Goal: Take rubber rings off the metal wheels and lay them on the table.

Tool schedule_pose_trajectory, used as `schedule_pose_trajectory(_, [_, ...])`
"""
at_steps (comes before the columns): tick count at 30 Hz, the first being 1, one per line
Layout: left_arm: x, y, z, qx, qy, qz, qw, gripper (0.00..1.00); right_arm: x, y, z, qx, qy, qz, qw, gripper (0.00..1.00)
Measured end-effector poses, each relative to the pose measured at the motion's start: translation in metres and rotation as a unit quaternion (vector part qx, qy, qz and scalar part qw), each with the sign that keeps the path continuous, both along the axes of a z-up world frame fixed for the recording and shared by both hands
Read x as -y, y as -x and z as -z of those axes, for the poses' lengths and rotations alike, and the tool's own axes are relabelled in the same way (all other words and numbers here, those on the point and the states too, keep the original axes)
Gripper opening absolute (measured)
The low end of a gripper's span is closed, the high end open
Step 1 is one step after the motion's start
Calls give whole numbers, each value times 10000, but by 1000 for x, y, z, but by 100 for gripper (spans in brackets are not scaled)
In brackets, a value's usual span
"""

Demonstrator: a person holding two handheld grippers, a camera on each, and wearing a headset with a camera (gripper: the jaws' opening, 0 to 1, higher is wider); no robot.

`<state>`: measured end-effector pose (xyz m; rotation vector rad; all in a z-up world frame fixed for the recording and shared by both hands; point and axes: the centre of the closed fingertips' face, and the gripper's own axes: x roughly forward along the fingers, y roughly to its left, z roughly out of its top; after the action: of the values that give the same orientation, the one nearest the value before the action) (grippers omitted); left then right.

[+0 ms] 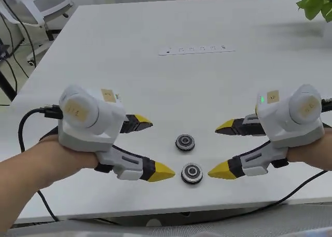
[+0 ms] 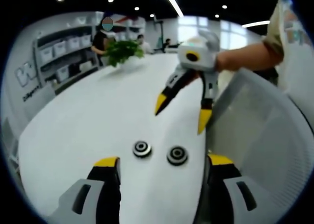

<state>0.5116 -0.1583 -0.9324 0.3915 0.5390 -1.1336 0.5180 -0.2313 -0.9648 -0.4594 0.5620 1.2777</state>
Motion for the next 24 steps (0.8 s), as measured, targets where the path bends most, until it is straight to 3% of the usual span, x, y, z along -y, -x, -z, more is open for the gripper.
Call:
schedule_pose_trajectory(9, [9,-3,14,-162,-74,110,9998,67,-3,4,17,-71,252,-310,9992,55])
schedule_pose_trajectory(24, [31,0,33,-374,-171,453,9981,59,-10,6,34,-241,356,-614,9972,45])
